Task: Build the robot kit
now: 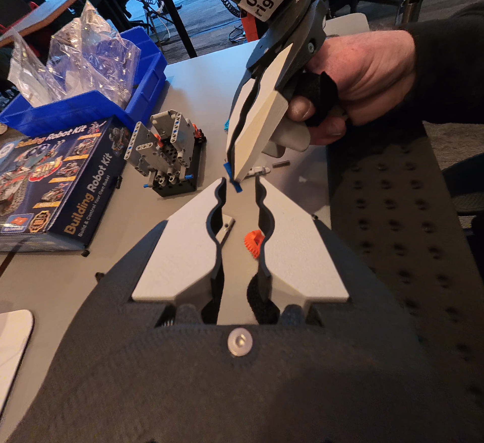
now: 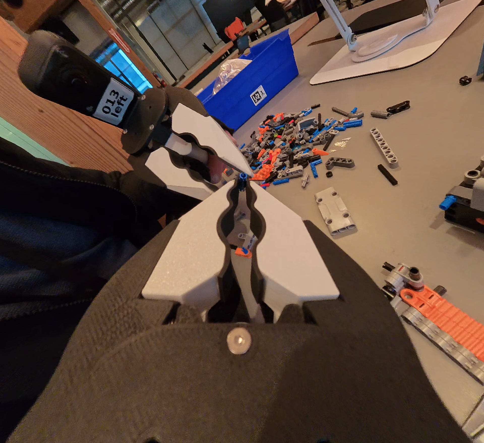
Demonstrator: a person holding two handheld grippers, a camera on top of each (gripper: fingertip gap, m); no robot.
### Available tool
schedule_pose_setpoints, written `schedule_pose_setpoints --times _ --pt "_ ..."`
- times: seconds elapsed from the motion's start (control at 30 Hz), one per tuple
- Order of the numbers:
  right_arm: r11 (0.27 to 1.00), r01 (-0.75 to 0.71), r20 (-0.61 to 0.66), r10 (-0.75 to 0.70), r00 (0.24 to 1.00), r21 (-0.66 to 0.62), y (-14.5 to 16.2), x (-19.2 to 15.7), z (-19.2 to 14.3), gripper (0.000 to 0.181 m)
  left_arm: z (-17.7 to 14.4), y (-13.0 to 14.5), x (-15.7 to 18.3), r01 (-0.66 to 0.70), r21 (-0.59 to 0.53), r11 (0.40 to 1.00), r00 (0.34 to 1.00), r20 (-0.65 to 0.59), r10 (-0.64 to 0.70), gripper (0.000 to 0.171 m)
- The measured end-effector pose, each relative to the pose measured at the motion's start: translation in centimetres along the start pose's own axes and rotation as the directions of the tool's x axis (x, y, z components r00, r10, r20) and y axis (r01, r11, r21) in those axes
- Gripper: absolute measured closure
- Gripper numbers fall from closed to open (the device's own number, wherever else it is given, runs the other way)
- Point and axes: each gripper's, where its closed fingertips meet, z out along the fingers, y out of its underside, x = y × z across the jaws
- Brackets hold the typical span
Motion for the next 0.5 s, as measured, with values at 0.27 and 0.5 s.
schedule_pose_setpoints --times 0.27,0.5 --pt "0.999 -0.033 0.045 0.031 0.999 0.043 -0.58 -0.31 -0.30 0.179 -0.27 -0.12 -0.41 -0.030 -0.002 1.000 0.999 0.042 0.030 0.167" --pt "1.000 -0.009 0.038 0.008 0.999 0.019 -0.34 -0.35 -0.31 0.178 -0.44 0.01 -0.49 -0.087 -0.032 0.996 0.994 0.065 0.089 0.169"
